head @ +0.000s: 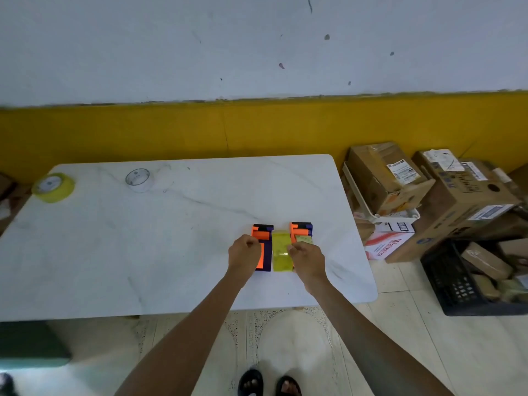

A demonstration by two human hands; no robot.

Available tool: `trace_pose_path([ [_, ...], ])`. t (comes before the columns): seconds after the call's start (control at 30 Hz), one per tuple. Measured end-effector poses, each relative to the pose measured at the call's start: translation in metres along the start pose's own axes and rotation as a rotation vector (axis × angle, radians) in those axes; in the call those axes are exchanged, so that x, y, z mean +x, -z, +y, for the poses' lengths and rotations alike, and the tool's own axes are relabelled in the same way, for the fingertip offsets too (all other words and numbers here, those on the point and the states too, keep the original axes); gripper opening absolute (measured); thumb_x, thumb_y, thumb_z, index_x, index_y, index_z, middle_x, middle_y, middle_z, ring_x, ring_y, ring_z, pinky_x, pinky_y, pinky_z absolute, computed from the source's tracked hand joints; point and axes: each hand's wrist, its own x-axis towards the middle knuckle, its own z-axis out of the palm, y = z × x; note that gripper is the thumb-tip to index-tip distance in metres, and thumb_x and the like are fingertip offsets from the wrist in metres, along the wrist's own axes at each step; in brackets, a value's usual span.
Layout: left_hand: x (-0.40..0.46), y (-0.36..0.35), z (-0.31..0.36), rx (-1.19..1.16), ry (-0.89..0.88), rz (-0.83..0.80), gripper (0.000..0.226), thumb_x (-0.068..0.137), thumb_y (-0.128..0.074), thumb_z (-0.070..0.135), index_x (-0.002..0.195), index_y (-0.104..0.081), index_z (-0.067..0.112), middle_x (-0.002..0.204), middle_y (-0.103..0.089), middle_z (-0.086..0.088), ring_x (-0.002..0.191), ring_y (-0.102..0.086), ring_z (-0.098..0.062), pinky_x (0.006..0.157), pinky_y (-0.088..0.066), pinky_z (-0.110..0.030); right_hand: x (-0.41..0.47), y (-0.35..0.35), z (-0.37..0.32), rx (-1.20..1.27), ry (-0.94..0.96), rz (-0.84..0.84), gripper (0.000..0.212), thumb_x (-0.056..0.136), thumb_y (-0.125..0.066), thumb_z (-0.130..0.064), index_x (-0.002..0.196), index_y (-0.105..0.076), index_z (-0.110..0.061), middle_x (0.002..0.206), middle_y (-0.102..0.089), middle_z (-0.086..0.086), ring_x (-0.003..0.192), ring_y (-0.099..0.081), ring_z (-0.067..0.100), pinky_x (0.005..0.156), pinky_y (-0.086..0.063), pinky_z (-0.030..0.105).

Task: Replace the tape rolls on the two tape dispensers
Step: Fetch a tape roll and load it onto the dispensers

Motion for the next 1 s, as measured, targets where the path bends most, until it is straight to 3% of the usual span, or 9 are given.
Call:
trace_pose_path([
  [0.1,0.013,0.004,-0.014,0.067,0.004,0.065,0.034,0.087,-0.044,0.007,0.117,-0.061,0.009,0.083,-0.059,0.004,0.074,-0.058,-0.015,0.064,-0.050,-0.028,0.011,-0.007,0.012,-0.040,0.022,0.007,0.025,0.090,-0.057,-0.020,0.081,-0.069,0.000,0.071,-0.060,0.009,0.071,-0.055,0.026,0.083,-0.056,0.053],
  [0.2,0.029,0.000,-0.027,0.099,0.026,0.071,0.041,0.088,-0.045,0.008,0.128,-0.055,0.007,0.093,-0.060,-0.001,0.088,-0.062,-0.024,0.079,-0.053,-0.037,0.021,-0.016,0.020,-0.047,0.081,0.017,0.026,0.092,-0.056,-0.017,0.087,-0.069,0.005,0.083,-0.068,0.025,0.082,-0.063,0.043,0.081,-0.054,0.055],
  [0.3,0.039,-0.007,-0.038,0.097,0.071,0.064,0.042,0.088,-0.045,0.011,0.130,-0.055,0.007,0.104,-0.062,-0.007,0.089,-0.059,-0.022,0.077,-0.051,-0.032,0.023,-0.026,0.028,-0.013,0.091,0.028,0.025,0.093,-0.058,-0.015,0.085,-0.066,0.007,0.082,-0.067,0.026,0.086,-0.064,0.043,0.081,-0.055,0.056],
  [0.4,0.039,-0.013,-0.049,0.135,0.075,0.036,0.035,0.088,-0.049,0.015,0.120,-0.060,0.004,0.103,-0.066,-0.011,0.082,-0.055,-0.018,0.068,-0.043,-0.025,0.022,-0.033,0.035,-0.016,0.089,0.033,0.020,0.092,-0.058,-0.018,0.083,-0.068,-0.003,0.074,-0.063,0.006,0.080,-0.063,0.028,0.080,-0.056,0.053],
  [0.53,0.042,-0.012,-0.053,0.115,0.094,0.029,0.036,0.088,-0.051,0.017,0.120,-0.063,0.007,0.113,-0.069,-0.011,0.101,-0.063,-0.028,0.086,-0.051,-0.033,0.025,-0.037,0.036,-0.035,0.117,0.044,0.024,0.092,-0.057,-0.020,0.082,-0.068,-0.001,0.067,-0.057,0.007,0.069,-0.054,0.021,0.076,-0.054,0.050],
  [0.63,0.043,-0.009,-0.047,0.069,0.096,0.011,0.035,0.088,-0.050,0.017,0.118,-0.065,0.009,0.109,-0.070,-0.011,0.100,-0.064,-0.029,0.085,-0.051,-0.034,0.025,-0.037,0.034,-0.014,0.121,0.052,0.024,0.093,-0.057,-0.020,0.083,-0.068,0.000,0.066,-0.055,0.008,0.067,-0.050,0.018,0.070,-0.053,0.045],
  [0.73,0.041,-0.004,-0.034,0.012,0.085,-0.011,0.034,0.091,-0.049,0.031,0.109,-0.066,0.008,0.093,-0.067,-0.006,0.087,-0.060,-0.024,0.079,-0.048,-0.032,0.022,-0.037,0.028,-0.011,0.126,0.043,0.022,0.093,-0.057,-0.019,0.080,-0.069,-0.005,0.063,-0.054,0.002,0.064,-0.049,0.015,0.065,-0.044,0.031],
  [0.83,0.045,-0.002,-0.028,-0.044,0.096,-0.035,0.041,0.086,-0.045,0.045,0.080,-0.061,0.008,0.072,-0.056,-0.004,0.071,-0.054,-0.024,0.077,-0.054,-0.046,0.023,-0.039,0.020,-0.010,0.131,0.028,0.021,0.093,-0.057,-0.016,0.076,-0.068,-0.010,0.058,-0.050,-0.007,0.059,-0.046,0.009,0.059,-0.036,0.023],
  [1.0,0.071,-0.003,-0.039,-0.087,0.141,-0.050,0.045,0.069,-0.042,0.056,0.069,-0.059,0.014,0.076,-0.064,-0.014,0.085,-0.068,-0.039,0.083,-0.057,-0.055,0.024,-0.042,0.009,-0.014,0.147,0.032,0.024,0.094,-0.057,-0.015,0.084,-0.072,0.001,0.066,-0.061,0.008,0.065,-0.054,0.019,0.063,-0.042,0.030],
])
